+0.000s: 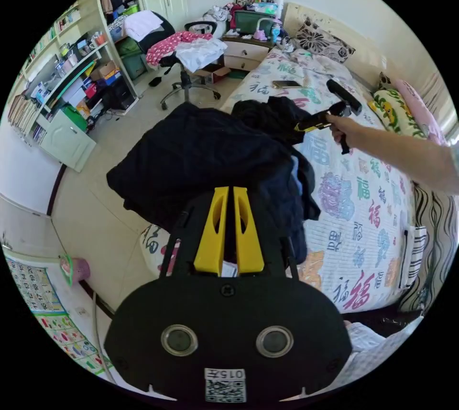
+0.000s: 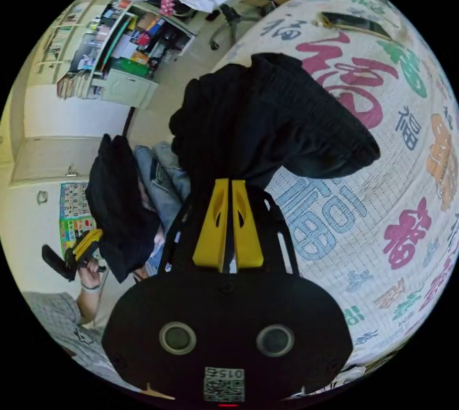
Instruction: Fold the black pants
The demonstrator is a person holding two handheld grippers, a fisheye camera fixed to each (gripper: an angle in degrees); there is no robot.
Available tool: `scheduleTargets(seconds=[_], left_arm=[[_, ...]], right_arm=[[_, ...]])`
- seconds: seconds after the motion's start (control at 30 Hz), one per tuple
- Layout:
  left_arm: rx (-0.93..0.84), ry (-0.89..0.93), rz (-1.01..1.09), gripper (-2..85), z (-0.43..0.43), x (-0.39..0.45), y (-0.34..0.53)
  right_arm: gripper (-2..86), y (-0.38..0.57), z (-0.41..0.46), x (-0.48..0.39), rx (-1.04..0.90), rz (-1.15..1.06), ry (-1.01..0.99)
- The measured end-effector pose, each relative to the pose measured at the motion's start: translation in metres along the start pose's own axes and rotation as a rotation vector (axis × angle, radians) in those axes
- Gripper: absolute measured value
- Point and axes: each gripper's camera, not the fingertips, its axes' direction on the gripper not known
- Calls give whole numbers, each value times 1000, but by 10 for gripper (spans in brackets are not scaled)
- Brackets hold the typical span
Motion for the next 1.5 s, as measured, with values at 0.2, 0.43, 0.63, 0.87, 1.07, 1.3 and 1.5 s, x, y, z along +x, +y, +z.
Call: scheduleTargets(seconds=[0.2,0.43,0.63,0.87,1.07,1.3,1.5], left_arm=[[100,134,169,2,-26,93,-32],[-71,494,241,37,4,225,-47],[-269,671,525,98,32,373,-42],[-196,487,858,130,54,539,-52],[-402,497,984,62,88,615,-54],[-393,527,744,1,35,615,-54],[-203,566,568,-1,-110,601,-46]], right_arm=[[-2,180,-69,-10,86,-146,99],[5,413,-40,37,-273,199,260],[46,505,-77,104,24,534,97],[90,515,-106,149,272,468,-20],[79,507,-76,147,39,398,-131],[-3,619,-127,109,174,422,-266],[-3,809,-231,22,503,516,-336]])
